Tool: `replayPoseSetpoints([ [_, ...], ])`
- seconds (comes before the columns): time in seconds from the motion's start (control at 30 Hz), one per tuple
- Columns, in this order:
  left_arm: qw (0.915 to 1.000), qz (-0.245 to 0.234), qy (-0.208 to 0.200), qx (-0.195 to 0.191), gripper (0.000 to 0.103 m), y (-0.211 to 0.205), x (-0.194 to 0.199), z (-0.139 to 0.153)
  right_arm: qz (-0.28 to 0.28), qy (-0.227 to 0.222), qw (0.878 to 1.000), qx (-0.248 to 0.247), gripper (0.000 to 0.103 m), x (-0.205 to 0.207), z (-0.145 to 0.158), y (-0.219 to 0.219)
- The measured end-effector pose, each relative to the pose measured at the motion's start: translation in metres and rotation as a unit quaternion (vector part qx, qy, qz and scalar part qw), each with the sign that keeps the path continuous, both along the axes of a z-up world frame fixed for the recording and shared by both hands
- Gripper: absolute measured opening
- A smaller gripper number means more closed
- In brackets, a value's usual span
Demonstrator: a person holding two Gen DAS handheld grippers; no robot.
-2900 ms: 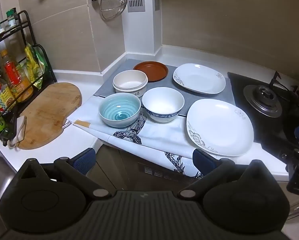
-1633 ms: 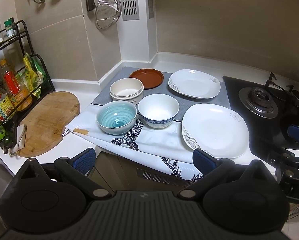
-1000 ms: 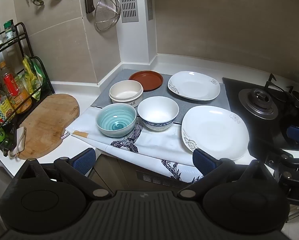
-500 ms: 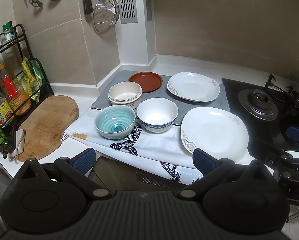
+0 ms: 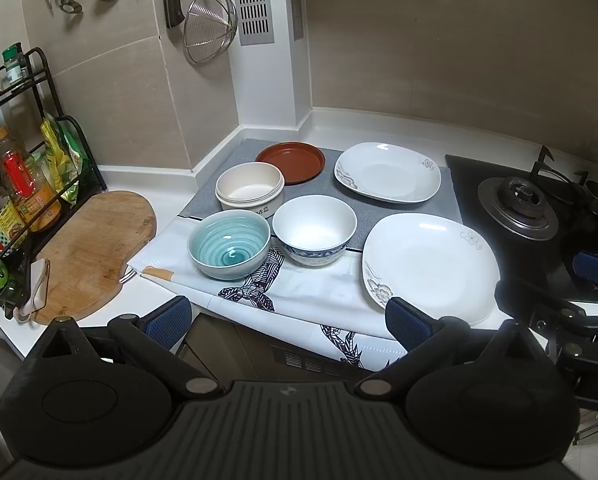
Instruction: Organize plates and bowls
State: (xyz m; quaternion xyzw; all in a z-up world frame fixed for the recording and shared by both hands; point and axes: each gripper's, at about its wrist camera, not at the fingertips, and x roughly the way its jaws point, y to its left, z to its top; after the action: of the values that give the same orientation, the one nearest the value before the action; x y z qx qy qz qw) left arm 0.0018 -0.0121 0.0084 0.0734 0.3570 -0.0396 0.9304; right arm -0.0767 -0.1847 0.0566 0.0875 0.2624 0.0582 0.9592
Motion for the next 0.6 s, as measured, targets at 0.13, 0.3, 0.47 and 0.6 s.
replayPoseSetpoints([
  [0.13, 1.0000, -0.001, 0.002, 0.001, 0.103, 0.002, 0.003, -0.001, 0.001, 0.001, 1.000, 0.000, 0.103, 0.003, -0.001, 0.000],
  [0.3, 0.9999, -0.004, 0.012, -0.001, 0.103, 0.008, 0.011, -0.006, 0.003, 0.006, 1.000, 0.003, 0.103, 0.010, -0.004, 0.004],
  [0.47, 0.9992, 0.015, 0.031, -0.018, 0.103, 0.027, 0.030, -0.013, 0.003, 0.017, 1.000, 0.010, 0.103, 0.025, -0.009, 0.009],
  [0.6, 0.9975, 0.042, 0.047, -0.032, 0.103, 0.049, 0.053, -0.019, 0.004, 0.030, 0.999, 0.018, 0.103, 0.044, -0.015, 0.014],
])
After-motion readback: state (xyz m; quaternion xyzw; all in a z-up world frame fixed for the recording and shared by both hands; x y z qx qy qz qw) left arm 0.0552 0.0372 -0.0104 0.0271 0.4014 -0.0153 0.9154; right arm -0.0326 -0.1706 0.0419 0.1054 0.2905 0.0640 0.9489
